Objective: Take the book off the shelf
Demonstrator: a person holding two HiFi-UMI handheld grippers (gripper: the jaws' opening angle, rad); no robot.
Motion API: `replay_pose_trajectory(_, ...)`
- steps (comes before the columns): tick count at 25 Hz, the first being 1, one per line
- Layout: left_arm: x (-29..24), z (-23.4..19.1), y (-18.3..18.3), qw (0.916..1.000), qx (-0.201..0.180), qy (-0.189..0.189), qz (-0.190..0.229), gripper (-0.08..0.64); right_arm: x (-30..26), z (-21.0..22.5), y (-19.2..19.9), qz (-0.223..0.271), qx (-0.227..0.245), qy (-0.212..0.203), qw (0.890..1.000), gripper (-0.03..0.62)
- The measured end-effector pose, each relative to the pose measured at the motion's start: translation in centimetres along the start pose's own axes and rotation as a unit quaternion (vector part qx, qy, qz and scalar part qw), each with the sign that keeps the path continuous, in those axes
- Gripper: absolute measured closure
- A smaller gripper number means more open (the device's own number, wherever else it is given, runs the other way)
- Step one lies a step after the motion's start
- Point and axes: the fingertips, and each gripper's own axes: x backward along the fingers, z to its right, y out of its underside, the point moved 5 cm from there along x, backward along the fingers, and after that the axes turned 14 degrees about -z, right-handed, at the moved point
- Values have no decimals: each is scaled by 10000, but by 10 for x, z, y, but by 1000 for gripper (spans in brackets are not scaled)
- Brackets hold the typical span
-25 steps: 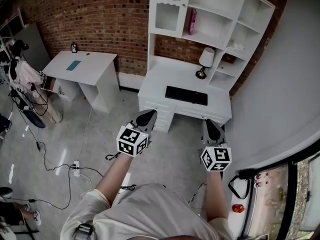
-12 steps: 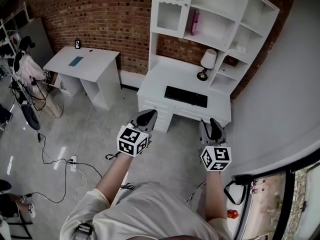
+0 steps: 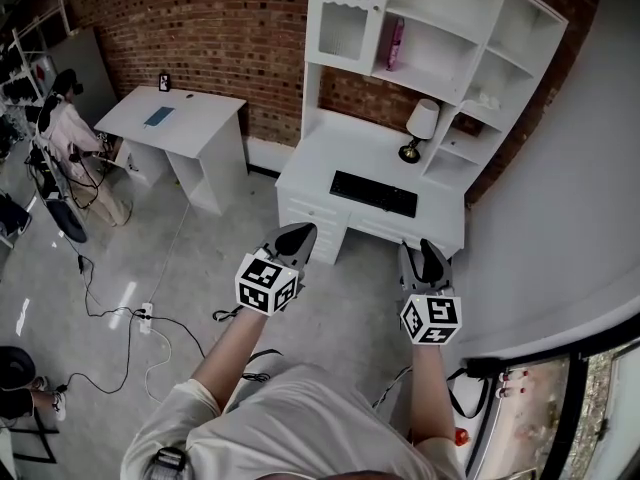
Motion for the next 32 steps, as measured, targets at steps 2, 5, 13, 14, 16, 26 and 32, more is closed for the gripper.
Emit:
replay_pose_trajectory(2, -3, 0, 0, 10000, -2, -18, -17, 565, -3, 4, 3, -34, -22, -14, 10000, 436)
replay_pose_trajectory(5, -7, -4, 0, 10000, -14, -30, -50, 565, -10, 6, 4, -51, -79, -17, 10000, 436)
replay_pose_trajectory(13, -34, -38, 0, 9999, 17, 52, -121, 565, -52, 6, 3, -153, -87, 25, 9998, 436)
replay_pose_trajectory(14, -39, -45, -2, 9999, 13, 72, -127, 565, -60, 7, 1, -161, -103, 48, 9998, 436)
replay_pose_trajectory(16, -49, -59, -6, 9999, 3, 106, -126, 565, -76, 8, -4, -165, -136, 86, 9997, 436)
replay_pose_trajectory(26, -116, -138, -28, 9992, -37, 340, -205, 565, -169, 19, -31, -214, -198, 327, 9990, 436)
replay_pose_trajectory(32, -152, -180, -47, 9982, -83, 548, -208, 565, -213, 22, -47, -245, -249, 523, 9980, 436)
